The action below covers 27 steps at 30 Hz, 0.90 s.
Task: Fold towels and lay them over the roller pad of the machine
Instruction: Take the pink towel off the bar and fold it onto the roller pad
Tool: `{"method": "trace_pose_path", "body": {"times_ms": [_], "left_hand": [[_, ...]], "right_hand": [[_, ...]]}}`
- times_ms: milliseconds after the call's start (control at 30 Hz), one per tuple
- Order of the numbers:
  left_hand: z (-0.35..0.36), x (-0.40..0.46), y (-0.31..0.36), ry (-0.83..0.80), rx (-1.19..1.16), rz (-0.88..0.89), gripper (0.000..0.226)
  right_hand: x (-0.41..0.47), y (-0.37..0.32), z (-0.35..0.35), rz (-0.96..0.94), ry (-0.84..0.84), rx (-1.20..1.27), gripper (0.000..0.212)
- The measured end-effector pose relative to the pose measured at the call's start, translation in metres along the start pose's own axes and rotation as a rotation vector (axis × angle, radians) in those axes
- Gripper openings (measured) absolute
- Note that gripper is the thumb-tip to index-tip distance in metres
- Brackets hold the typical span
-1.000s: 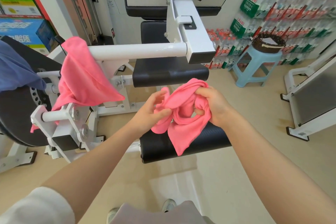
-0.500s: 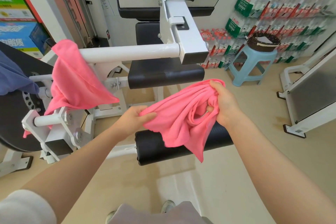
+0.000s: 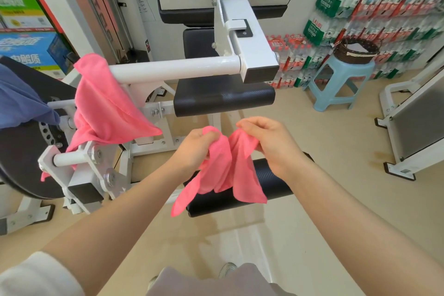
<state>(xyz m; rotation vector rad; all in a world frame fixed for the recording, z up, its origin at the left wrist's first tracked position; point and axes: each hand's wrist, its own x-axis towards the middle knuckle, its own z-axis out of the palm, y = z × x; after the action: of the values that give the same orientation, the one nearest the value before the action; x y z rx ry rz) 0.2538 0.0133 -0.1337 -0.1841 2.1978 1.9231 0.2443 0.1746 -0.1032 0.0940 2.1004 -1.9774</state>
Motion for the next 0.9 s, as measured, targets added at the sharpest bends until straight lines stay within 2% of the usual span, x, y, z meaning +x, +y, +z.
{"method": "trace_pose_path", "body": {"times_ms": [100, 200, 300, 367, 433, 567, 667, 767, 900], "left_hand": [[0.008, -0.005, 0.005, -0.058, 0.124, 0.110, 0.025], [0.007, -0.004, 0.005, 0.025, 0.139, 0.151, 0.022], [0.006, -0.006, 0.004, 0.049, 0.175, 0.180, 0.021], [0.009, -0.008, 0.005, 0.036, 0.221, 0.187, 0.027], [0.009, -0.007, 0.004, 0.066, 0.221, 0.169, 0.028], [0.010, -0.008, 0.008, 0.087, 0.105, 0.153, 0.030], [0.015, -0.018, 0.014, -0.019, -0.080, 0.159, 0.027], [0.022, -0.025, 0.014, -0.118, -0.184, 0.156, 0.026], [0.020, -0.024, 0.014, -0.138, -0.288, 0.129, 0.034]], "right_hand": [[-0.006, -0.001, 0.004, 0.012, -0.213, 0.114, 0.023], [-0.006, 0.002, 0.000, -0.051, -0.271, 0.003, 0.037], [-0.002, 0.009, -0.002, -0.243, -0.094, -0.479, 0.020], [-0.002, 0.010, -0.002, -0.388, -0.030, -0.662, 0.015], [-0.005, 0.006, -0.001, -0.476, -0.053, -0.667, 0.017], [-0.008, 0.001, 0.004, -0.380, -0.154, -0.628, 0.009], [-0.007, 0.000, 0.010, -0.377, -0.086, -0.605, 0.018], [-0.005, -0.003, 0.013, -0.389, 0.051, -0.571, 0.026], [-0.001, -0.005, 0.012, -0.390, 0.137, -0.601, 0.032]]}}
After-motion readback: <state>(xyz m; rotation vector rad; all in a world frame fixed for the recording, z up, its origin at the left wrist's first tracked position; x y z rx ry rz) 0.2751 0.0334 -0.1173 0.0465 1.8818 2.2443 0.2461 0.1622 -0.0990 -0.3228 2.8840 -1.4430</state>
